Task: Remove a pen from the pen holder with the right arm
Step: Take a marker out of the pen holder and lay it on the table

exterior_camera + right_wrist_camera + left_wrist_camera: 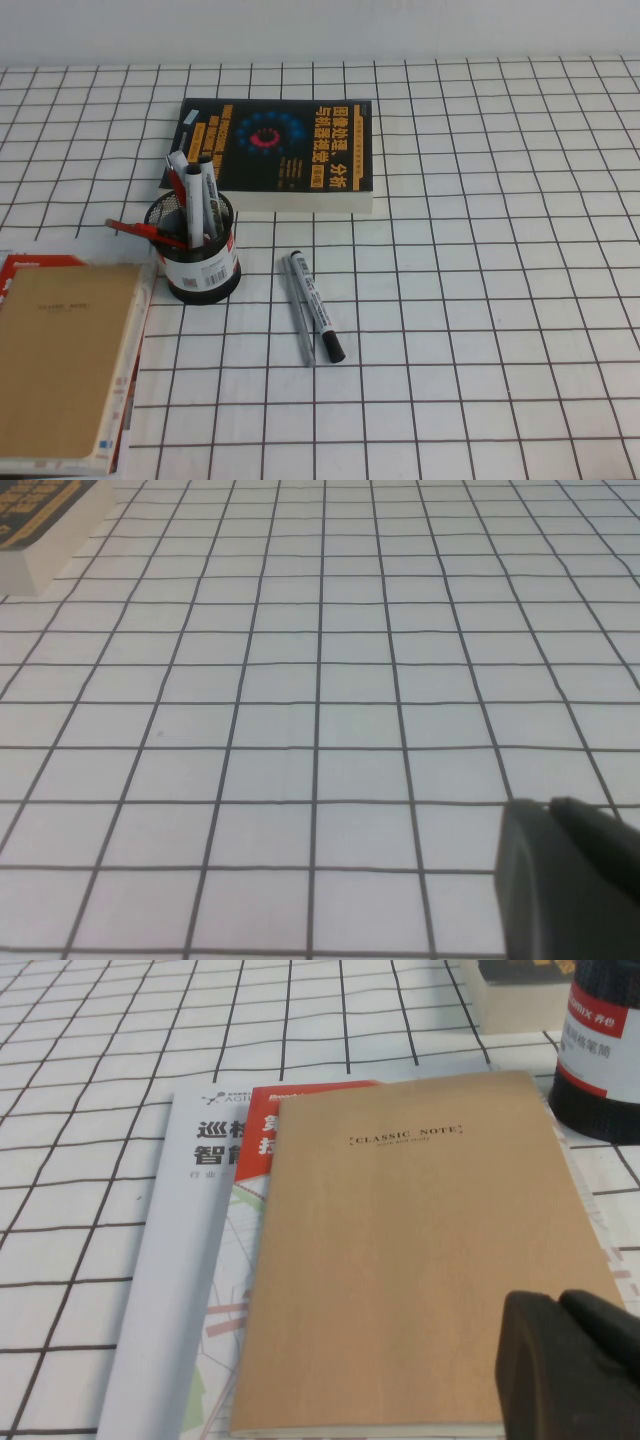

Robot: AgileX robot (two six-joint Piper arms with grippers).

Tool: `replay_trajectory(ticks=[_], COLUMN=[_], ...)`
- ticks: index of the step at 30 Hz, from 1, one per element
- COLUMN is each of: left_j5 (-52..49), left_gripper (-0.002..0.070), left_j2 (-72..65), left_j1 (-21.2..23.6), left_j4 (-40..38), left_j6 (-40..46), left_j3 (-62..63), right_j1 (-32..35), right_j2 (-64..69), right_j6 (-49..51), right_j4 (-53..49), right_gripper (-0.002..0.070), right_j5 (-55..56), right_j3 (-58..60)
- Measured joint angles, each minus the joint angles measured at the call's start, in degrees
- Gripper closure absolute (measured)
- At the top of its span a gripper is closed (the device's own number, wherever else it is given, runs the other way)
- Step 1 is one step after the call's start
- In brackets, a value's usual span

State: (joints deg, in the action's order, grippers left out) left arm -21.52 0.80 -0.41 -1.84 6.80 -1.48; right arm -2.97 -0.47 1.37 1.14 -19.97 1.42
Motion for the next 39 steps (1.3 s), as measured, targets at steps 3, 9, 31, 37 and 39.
replay_trajectory(ticks=[3,9,31,37,39], left_j5=[0.0,0.0,0.0,0.0,0.0], left_gripper=[0.0679,0.0679,0.0679,0.0679,0.0679], left_j2=[0.0,0.0,0.0,0.0,0.0], left_j1=[0.0,0.0,0.0,0.0,0.0], left_j4=[0.0,0.0,0.0,0.0,0.0], left_j6=[0.0,0.0,0.0,0.0,0.0], left_j3=[0.0,0.0,0.0,0.0,0.0], right_j1=[0.0,0.0,0.0,0.0,0.0], right_j2=[0.0,0.0,0.0,0.0,0.0], right_j6=[0.0,0.0,0.0,0.0,0.0], right_j4=[0.0,0.0,11.8,27.3,29.3], right_gripper=[0.0692,0.0692,0.0692,0.0692,0.0692], right_j5=[0.0,0.0,7.8,17.2,18.3], right_j3=[0.0,0.0,0.1,0.1,0.1])
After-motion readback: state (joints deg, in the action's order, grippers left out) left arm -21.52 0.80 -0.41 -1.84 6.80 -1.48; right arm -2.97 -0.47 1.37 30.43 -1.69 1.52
